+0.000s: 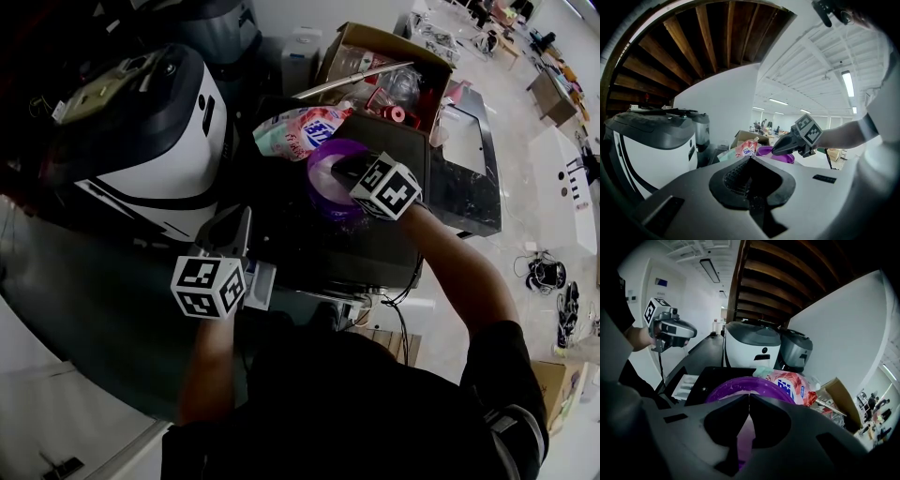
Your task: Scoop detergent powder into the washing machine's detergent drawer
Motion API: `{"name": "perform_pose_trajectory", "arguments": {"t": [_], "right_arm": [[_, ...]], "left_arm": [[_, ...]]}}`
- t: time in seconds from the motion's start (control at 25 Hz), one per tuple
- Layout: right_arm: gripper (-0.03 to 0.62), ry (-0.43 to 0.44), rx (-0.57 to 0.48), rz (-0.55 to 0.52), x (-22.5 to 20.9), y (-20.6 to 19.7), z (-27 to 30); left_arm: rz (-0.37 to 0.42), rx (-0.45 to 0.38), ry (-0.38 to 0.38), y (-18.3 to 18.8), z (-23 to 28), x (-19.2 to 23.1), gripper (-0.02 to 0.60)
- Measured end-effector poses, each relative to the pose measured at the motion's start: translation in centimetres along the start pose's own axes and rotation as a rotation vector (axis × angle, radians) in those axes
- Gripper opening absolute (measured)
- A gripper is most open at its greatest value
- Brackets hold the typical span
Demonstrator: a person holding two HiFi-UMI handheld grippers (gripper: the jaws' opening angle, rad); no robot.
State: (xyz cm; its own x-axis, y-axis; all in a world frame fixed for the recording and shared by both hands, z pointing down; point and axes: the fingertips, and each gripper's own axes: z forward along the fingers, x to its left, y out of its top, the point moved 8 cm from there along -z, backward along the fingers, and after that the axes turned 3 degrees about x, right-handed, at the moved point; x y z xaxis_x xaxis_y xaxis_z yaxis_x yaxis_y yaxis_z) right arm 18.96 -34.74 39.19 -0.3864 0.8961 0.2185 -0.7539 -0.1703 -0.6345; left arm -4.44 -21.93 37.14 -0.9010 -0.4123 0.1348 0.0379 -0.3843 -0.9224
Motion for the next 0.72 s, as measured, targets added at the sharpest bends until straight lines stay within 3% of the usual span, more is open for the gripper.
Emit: {"name": "perform_pose_trajectory", "arguments": {"t": [0.72], "right_arm": [[0.018, 0.116, 0.078, -0.053, 1.1, 0.3, 1.0]], "left_arm": [[-0.018, -0.01, 0.025, -0.5, -1.2, 0.2, 0.008]]}}
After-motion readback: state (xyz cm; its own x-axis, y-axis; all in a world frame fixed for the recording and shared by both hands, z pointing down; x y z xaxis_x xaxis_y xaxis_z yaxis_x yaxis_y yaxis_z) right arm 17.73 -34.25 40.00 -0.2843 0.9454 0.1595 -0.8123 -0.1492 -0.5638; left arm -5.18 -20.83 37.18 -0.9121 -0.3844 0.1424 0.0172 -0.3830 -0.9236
